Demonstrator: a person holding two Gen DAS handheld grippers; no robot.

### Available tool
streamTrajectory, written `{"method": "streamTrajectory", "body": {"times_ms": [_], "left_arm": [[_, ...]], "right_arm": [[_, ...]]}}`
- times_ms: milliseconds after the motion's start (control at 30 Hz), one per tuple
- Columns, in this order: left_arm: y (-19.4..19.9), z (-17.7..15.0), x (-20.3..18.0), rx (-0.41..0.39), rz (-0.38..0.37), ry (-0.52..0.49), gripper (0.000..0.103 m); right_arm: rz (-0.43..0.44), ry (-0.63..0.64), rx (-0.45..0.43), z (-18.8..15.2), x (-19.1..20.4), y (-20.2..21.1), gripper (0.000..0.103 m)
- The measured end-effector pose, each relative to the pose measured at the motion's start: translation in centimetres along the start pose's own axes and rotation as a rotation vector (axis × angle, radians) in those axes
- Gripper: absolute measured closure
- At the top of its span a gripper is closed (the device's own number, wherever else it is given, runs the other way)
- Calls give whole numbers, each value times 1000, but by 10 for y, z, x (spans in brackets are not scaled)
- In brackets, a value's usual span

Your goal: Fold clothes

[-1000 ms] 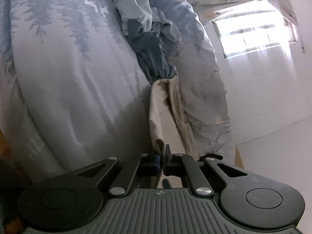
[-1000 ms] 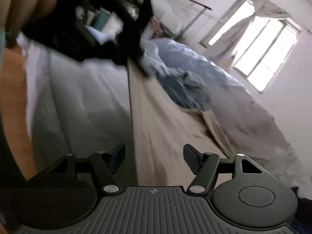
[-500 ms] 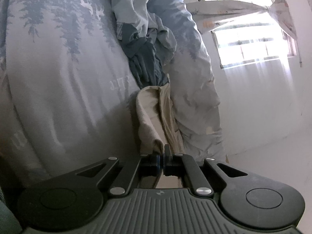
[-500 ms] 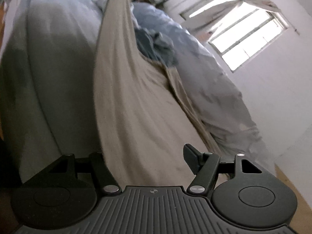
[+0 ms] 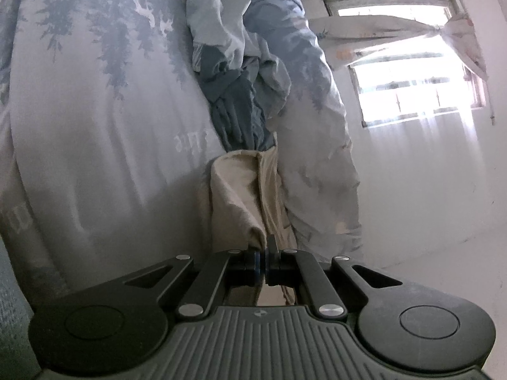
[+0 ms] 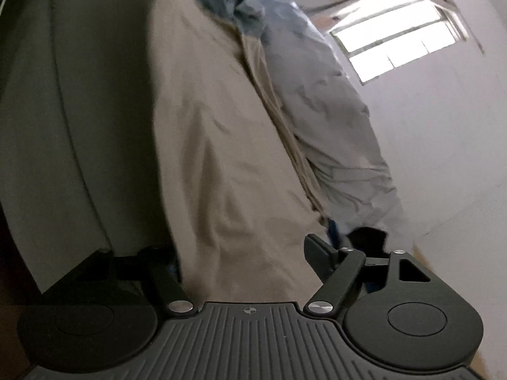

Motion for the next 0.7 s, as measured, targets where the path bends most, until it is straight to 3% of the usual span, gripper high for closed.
{"method": "streamTrajectory", "body": {"times_ms": [100, 267, 400, 567, 600, 667, 700], "left_arm": [[0, 0, -2, 0, 3, -5, 97], [0, 2, -4, -13, -8, -4, 97], [1, 6, -6, -27, -21, 3, 97], [-2, 6, -11, -24, -34, 6, 97], [-4, 5, -11, -22, -35, 6, 97], [-6, 4, -12, -19, -36, 5, 97], [-6, 4, -12, -17, -35, 3, 97]], "right_arm": [[0, -10, 5, -20, -14, -1, 25], [-42, 77, 29, -39, -19, -10, 23], [-34, 31, 113, -62, -34, -19, 23], [-46, 29, 132, -75, -36, -20, 26], [-43, 30, 132, -76, -35, -20, 30], [-20, 61, 142, -79, -31, -22, 71], [-12, 86, 150, -81, -28, -24, 74]]}}
Point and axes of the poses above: each gripper's, at about its wrist camera, not at the fingertips, and y roughly against the way its jaws point, x to its left, z to its top, the point moved 3 cm from there along -y, roughly the way its jaws point, and after that the axes turned 9 degrees about x, right-handed, at the moved point
